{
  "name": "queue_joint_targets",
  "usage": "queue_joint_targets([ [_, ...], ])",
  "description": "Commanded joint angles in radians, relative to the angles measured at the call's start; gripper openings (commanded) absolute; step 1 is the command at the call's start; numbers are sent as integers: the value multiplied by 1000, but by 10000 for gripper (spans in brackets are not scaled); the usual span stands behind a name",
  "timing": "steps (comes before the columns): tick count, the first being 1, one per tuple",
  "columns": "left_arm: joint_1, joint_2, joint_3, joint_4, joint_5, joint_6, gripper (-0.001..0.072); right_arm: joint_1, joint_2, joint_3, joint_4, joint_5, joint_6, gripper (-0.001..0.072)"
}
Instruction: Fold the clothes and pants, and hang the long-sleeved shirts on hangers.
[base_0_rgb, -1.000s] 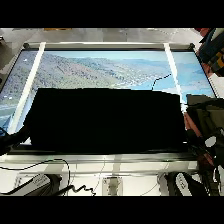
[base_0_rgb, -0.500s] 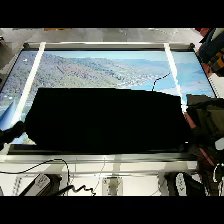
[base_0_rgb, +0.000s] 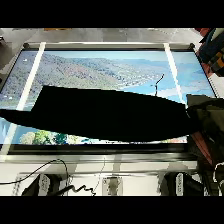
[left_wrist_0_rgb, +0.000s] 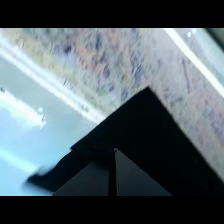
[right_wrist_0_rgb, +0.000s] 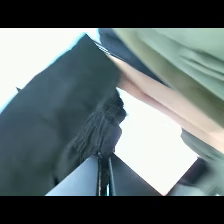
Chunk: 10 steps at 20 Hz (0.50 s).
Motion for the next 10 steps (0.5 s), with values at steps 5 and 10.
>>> queue_joint_targets([
  [5, -266, -471, 335, -4, 49, -113, 7, 93, -471, 61, 361, -528, 0, 17],
  [10, -419, -826, 588, -4, 153, -241, 7, 206, -876, 317, 383, -761, 111, 17],
])
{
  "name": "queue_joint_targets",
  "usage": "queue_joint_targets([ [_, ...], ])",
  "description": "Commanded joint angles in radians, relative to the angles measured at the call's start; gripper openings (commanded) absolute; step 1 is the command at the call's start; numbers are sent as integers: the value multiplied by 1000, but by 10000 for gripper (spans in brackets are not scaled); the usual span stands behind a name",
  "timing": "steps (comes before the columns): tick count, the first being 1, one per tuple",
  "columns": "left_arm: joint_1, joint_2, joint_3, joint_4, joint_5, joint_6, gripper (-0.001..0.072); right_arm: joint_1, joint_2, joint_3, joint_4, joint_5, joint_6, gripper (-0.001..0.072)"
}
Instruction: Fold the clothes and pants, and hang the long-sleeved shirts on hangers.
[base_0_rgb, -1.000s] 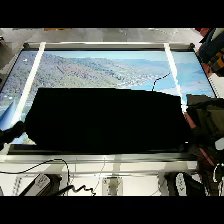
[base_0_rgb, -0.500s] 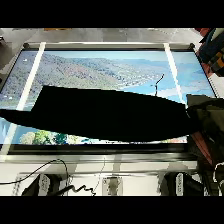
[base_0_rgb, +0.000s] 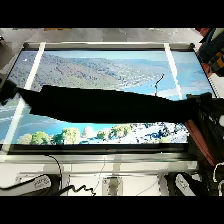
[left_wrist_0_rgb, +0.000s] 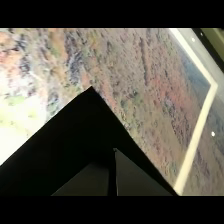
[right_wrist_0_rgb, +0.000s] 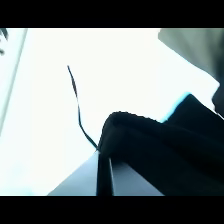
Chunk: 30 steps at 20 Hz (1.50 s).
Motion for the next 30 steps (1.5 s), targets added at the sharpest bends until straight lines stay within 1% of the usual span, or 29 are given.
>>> queue_joint_targets([
  [1, -100, -240, 180, 0, 51, -66, 8, 47, -285, 179, 45, -151, 119, 18],
  [2, -117, -284, 220, -4, 58, -66, 8, 47, -352, 228, 51, -142, 165, 18],
  [4, -146, -333, 260, -24, 112, -65, 22, 47, -452, 296, 56, -144, 183, 23],
  [5, -155, -339, 262, -25, 150, -64, 252, 47, -483, 314, 56, -142, 182, 94],
  [6, -157, -336, 263, -25, 162, -64, 637, 47, -497, 320, 50, -144, 169, 245],
  [7, -154, -328, 263, -14, 153, -64, 718, 47, -498, 321, 28, -143, 111, 281],
  [8, -140, -314, 263, 13, 115, -64, 719, 47, -494, 322, 5, -138, 23, 292],
  [10, -95, -282, 263, 86, -6, -65, 714, 45, -478, 322, -1, -86, -111, 520],
  [11, -60, -264, 263, 117, -107, -66, 704, 45, -470, 322, -2, -60, -155, 523],
  [12, -19, -249, 262, 145, -218, -76, 603, 45, -462, 322, -3, -34, -187, 524],
  [13, 21, -240, 261, 184, -317, -84, 537, 45, -456, 322, -4, -6, -201, 524],
  [15, 97, -224, 248, 270, -497, -105, 537, 45, -447, 322, -5, 46, -227, 523],
  [16, 130, -208, 217, 294, -546, -105, 536, 45, -445, 322, -5, 73, -250, 523],
  [17, 156, -185, 169, 294, -552, -105, 537, 45, -445, 322, -5, 101, -281, 523],
  [19, 185, -124, 29, 279, -479, -106, 537, 46, -445, 322, -4, 179, -386, 523],
  [21, 187, -96, -96, 201, -379, -105, 556, 46, -445, 322, -3, 257, -498, 523],
  [23, 168, -104, -161, 106, -307, -98, 642, 46, -445, 322, 1, 312, -536, 523],
  [25, 129, -135, -175, 40, -243, -96, 653, 61, -445, 322, 2, 343, -583, 523],
  [26, 105, -148, -175, 10, -203, -77, 653, 74, -445, 322, 2, 346, -612, 524],
  [28, 45, -174, -175, -39, -93, -53, 654, 117, -445, 322, 2, 344, -647, 524],
  [30, -16, -199, -175, -49, 34, -53, 654, 172, -445, 322, 2, 334, -653, 524],
])
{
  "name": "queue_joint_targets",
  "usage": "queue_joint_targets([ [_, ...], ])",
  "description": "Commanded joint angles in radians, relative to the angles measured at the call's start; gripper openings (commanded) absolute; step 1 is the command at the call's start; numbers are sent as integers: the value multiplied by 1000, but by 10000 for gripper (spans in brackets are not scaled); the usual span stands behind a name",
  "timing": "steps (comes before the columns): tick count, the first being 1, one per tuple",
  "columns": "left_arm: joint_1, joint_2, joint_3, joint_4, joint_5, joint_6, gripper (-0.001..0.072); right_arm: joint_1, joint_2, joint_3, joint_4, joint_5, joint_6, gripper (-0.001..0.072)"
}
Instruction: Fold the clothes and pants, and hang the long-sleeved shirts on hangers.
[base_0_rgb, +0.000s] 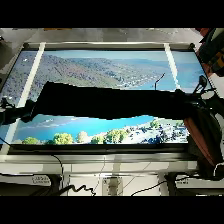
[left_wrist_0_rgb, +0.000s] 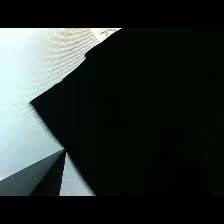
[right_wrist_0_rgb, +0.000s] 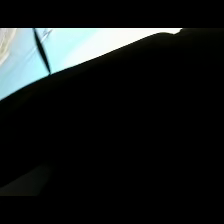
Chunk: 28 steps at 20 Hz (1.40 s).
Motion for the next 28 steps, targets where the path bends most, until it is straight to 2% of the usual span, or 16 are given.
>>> queue_joint_targets([
  [1, -98, -47, -14, -53, 229, 16, 653, 87, 1, 0, 3, 5, -51, 523],
  [3, -143, -71, -13, -53, 322, 16, 639, 154, 1, 2, 3, -13, -51, 521],
  [4, -156, -73, -13, -53, 363, 16, 515, 190, 0, 14, 3, -20, -51, 479],
  [5, -165, -71, -10, -52, 396, 16, 270, 224, 0, 31, 3, -30, -51, 433],
  [6, -166, -69, 2, -52, 401, 17, 6, 262, 0, 55, 3, -47, -51, 430],
  [7, -166, -61, 20, -51, 385, 36, 11, 300, 0, 81, 3, -69, -51, 344],
  [8, -166, -46, 38, -45, 357, 73, 11, 342, 0, 109, 3, -104, -51, 164],
  [9, -166, -21, 56, -32, 324, 132, 11, 383, -1, 134, 2, -139, -51, 66],
  [10, -166, 11, 71, -15, 294, 182, 10, 429, -3, 162, 2, -172, -51, 20],
  [13, -171, 164, 89, -10, 159, 323, 10, 562, -45, 255, 3, -183, -34, 19],
  [14, -171, 223, 89, -7, 119, 343, 10, 610, -71, 288, 3, -183, -13, 19],
  [17, -171, 414, 89, 17, 36, 346, 12, 745, -166, 384, 10, -182, 111, 18],
  [20, -171, 561, 89, 39, 0, 346, 11, 892, -283, 495, 69, -177, 148, 18],
  [23, -171, 640, 88, 30, -57, 345, 11, 1037, -417, 639, 129, -174, 171, 18],
  [28, -171, 674, 88, 23, -151, 345, 11, 1210, -618, 876, 142, -175, 329, 17],
])
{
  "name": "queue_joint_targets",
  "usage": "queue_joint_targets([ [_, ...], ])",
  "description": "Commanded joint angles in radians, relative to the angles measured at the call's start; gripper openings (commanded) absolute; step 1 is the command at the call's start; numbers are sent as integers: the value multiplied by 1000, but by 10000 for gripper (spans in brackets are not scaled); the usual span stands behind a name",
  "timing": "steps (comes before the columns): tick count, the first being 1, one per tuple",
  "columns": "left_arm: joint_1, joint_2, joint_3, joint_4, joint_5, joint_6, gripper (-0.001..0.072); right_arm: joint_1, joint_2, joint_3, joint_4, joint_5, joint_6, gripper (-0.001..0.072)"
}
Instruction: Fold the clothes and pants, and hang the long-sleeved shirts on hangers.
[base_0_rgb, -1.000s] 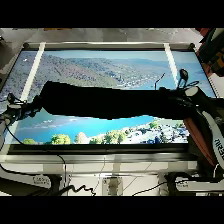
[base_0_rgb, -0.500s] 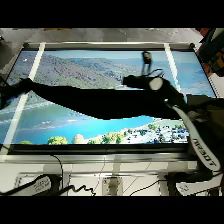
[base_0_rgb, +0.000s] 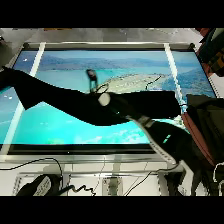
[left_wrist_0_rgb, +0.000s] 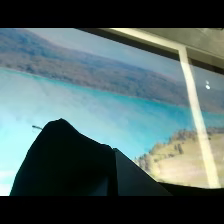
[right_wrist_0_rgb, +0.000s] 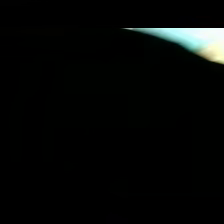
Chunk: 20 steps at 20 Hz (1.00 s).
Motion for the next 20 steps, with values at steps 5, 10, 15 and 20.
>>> queue_joint_targets([
  [5, -1, 29, 0, -7, -66, 3, 12, 130, -189, 234, 19, 69, 121, 18],
  [10, -100, -52, -1, -7, -81, -4, 12, -51, -105, 234, -139, 314, 115, 19],
  [15, -472, -236, -1, -90, -40, 5, 11, -367, 60, 234, -253, 531, 92, 19],
  [20, -838, -439, -1, -90, 128, 7, 12, -617, 167, 231, -262, 652, 70, 19],
])
